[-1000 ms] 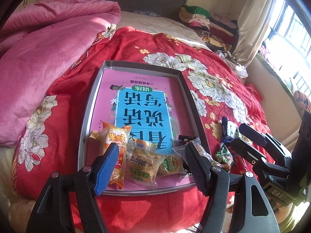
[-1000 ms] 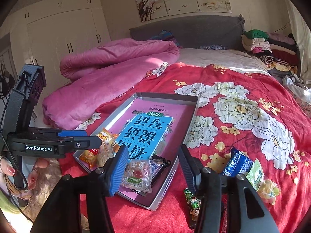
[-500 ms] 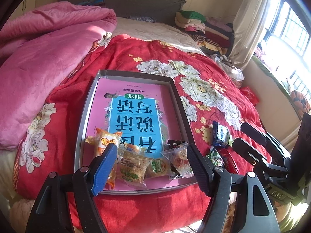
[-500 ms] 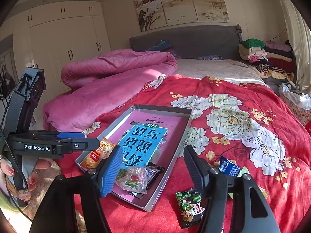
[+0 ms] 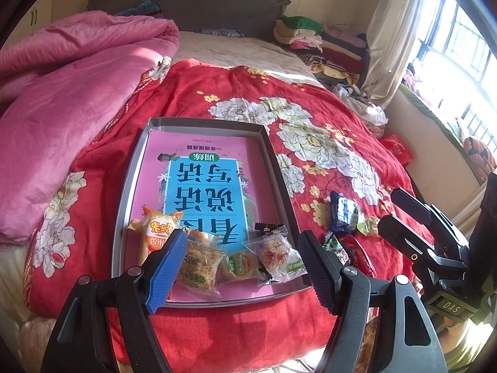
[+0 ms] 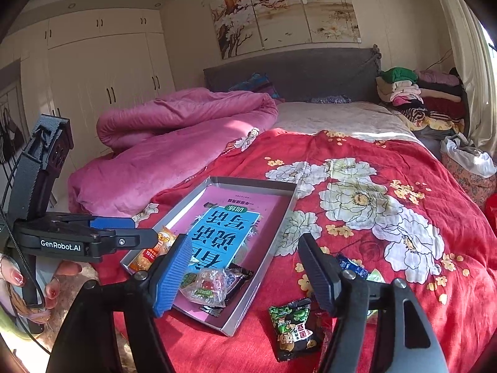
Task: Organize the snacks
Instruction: 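Lift both open tools off the tray toward the snacks beside it, then lower left tool to the green pea bag while right tool nears the milk candy bag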
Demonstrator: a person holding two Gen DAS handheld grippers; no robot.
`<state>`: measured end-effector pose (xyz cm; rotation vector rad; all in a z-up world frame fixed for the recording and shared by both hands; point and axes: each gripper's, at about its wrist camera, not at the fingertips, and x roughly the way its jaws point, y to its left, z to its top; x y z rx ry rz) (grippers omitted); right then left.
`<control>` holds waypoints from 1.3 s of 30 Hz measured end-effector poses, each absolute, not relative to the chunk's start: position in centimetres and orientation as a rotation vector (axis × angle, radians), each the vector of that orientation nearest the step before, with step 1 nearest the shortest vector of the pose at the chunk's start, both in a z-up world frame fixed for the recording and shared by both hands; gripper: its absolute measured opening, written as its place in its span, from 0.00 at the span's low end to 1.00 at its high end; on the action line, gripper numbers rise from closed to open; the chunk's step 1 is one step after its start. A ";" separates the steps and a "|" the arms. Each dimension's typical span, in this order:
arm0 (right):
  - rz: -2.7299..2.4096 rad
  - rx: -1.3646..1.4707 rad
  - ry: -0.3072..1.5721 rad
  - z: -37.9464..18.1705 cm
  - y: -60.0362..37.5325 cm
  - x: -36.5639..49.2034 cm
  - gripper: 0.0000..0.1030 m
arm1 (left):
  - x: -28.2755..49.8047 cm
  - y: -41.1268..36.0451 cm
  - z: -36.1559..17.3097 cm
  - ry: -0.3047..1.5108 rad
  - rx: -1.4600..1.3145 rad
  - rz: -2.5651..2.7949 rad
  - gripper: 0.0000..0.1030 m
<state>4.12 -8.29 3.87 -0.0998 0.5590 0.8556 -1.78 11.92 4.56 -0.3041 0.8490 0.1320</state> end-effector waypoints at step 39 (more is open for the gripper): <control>0.608 -0.065 0.521 3.8 -18.1 8.9 0.82 | 1.1 2.6 3.6 0.932 -0.198 -0.016 0.76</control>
